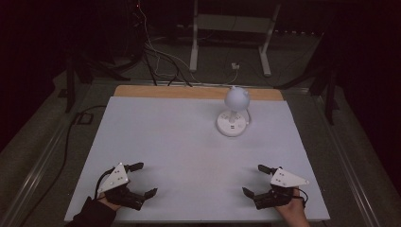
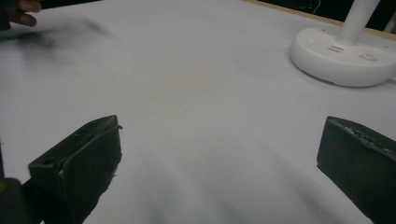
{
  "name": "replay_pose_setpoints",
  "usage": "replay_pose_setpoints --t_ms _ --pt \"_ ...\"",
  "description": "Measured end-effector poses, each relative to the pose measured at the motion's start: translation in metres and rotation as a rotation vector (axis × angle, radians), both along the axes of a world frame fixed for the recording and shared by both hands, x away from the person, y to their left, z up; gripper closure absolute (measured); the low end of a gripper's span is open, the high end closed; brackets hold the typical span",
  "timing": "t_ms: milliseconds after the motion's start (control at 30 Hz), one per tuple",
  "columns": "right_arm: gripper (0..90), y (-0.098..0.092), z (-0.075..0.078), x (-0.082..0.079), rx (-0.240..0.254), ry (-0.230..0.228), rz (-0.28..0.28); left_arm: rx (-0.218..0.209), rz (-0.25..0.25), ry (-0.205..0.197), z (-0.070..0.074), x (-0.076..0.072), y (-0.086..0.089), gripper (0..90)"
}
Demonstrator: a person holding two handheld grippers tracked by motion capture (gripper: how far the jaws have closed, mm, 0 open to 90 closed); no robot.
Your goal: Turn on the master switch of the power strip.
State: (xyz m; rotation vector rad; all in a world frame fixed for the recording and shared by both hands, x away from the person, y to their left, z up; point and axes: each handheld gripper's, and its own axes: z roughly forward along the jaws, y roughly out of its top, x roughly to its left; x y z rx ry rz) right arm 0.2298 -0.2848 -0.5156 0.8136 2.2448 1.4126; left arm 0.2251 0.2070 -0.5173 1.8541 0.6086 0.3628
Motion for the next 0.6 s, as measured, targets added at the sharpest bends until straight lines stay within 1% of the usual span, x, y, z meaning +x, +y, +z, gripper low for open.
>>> replay_pose_setpoints --t_ms 67,133,233,367,467,500,567,600 --pt "0.0 0.002 0.002 -0.001 -0.004 0.003 0.003 -0.001 0.002 0.000 0.000 0.000 0.000 0.2" --pt "0.0 0.004 0.004 -0.001 0.000 0.027 0.012 0.000 0.004 -0.001 0.000 0.000 0.000 0.2" --pt "0.0 0.008 0.005 -0.002 -0.017 0.048 0.024 -0.002 0.006 -0.002 0.001 -0.001 0.001 0.2" --pt "0.0 0.013 0.009 -0.002 -0.021 0.081 0.045 -0.001 0.006 -0.003 0.001 -0.001 0.000 0.2" --pt "0.0 0.017 0.012 -0.002 -0.039 0.102 0.057 -0.003 0.006 -0.005 0.001 -0.001 0.000 0.2" --pt "0.0 0.018 0.013 -0.002 -0.041 0.111 0.064 -0.003 0.006 -0.005 0.001 -0.001 0.000 0.2" --pt "0.0 0.019 0.017 -0.001 -0.022 0.127 0.076 -0.002 0.006 -0.003 0.001 -0.001 0.000 0.1" --pt "0.0 0.020 0.019 -0.001 -0.024 0.129 0.080 0.000 0.006 -0.003 0.001 -0.001 0.000 0.2"
